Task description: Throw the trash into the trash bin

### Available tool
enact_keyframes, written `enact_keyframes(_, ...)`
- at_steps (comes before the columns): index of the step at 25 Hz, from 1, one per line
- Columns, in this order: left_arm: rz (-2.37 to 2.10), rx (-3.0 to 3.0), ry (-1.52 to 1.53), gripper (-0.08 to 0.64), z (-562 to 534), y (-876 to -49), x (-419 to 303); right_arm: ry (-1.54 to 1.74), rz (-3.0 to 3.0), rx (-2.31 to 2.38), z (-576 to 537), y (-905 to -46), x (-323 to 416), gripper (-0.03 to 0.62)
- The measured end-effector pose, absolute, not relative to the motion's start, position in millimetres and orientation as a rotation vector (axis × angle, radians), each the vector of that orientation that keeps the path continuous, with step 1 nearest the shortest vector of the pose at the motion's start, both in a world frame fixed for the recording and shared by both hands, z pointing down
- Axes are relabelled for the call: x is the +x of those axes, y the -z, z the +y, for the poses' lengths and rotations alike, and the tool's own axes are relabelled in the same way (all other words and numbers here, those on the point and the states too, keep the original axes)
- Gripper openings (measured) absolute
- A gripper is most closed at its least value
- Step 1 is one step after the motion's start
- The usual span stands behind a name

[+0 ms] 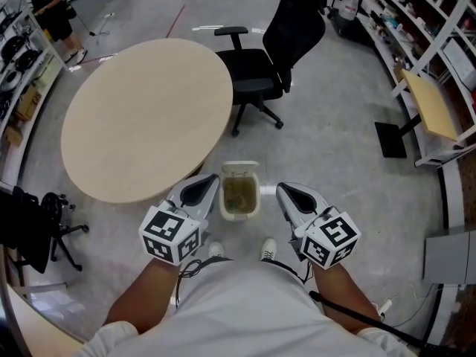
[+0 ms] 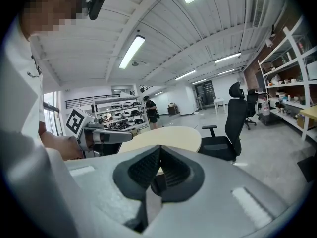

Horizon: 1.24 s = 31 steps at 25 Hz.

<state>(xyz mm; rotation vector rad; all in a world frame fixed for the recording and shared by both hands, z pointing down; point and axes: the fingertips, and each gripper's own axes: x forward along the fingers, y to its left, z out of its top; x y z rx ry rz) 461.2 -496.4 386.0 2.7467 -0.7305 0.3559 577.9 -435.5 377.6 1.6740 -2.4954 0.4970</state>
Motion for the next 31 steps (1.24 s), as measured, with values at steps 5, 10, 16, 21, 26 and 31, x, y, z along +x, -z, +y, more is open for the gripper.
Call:
enact_keyframes(5,-0.733,2.754,-0.355,0.008,-496.8,-383.5,460.0,-0.499,-2.497,1.675,-434.3,-378.3,576.7,0.002)
enact_keyframes(10,-0.733,2.751,-0.364,0.008,-495.1,-387.2,457.1,-0.518,-2.497,1.687,-433.6,-381.2,575.7,0.002)
enact_keyframes(16,-0.730,2.753,-0.366,0.008,-496.9,-387.5,457.6,-0.520,-2.485,1.694,-432.9,-382.1,578.3,0.002)
enact_keyframes(21,-0.721,2.758,-0.365,0.008,-496.6,-388.8,460.1,-0.513,-2.479,1.699,-432.9,-382.8,579.6,0.000)
enact_keyframes(26,-0.720,2.761,-0.368,0.008,-498.2,-389.0,462.5,-0.512,-2.476,1.702,-433.1,-383.2,582.0,0.000)
enact_keyframes(31,-0.717,2.765,-0.368,0.008,-498.1,-387.3,462.9,-0.511,-2.479,1.705,-432.7,-381.6,581.1,0.000)
